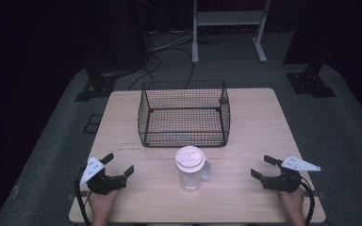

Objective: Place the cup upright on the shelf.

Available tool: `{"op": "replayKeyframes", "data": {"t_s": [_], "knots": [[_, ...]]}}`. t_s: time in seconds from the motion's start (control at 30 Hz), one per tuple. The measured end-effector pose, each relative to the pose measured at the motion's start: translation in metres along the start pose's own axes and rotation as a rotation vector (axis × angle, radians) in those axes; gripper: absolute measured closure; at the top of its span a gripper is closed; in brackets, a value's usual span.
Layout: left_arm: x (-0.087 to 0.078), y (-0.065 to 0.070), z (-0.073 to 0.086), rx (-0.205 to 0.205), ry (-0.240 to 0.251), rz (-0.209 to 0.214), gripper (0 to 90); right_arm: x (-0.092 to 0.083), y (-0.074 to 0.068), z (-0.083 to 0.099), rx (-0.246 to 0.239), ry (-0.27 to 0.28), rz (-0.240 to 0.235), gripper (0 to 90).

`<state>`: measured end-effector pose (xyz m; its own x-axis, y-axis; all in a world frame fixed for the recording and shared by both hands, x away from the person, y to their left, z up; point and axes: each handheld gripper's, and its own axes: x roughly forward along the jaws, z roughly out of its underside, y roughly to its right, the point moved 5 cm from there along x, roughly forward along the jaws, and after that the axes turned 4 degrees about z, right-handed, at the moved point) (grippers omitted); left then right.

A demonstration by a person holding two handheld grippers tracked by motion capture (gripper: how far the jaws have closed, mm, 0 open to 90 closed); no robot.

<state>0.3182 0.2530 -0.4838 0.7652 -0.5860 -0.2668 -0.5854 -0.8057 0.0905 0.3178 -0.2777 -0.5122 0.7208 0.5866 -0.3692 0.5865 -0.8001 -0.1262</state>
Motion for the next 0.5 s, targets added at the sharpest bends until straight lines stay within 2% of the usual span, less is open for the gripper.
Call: {"op": "replayKeyframes", "data": {"t_s": [0.23,0.37,0.5], "knots": [[0.003,0.002,0.001,-0.002,-0.014,0.007,0.2,0.000,0.000,0.000,-0.001,0.004,-0.003,12.8],[0.001,0.005,0.000,0.009,-0.006,0.012,0.2,0.000,-0.001,0.000,-0.003,0.006,-0.006,12.9],[0.001,0.010,-0.002,-0.015,-0.016,0.048,0.1,-0.001,-0.001,0.000,-0.003,0.006,-0.008,12.8]]}}
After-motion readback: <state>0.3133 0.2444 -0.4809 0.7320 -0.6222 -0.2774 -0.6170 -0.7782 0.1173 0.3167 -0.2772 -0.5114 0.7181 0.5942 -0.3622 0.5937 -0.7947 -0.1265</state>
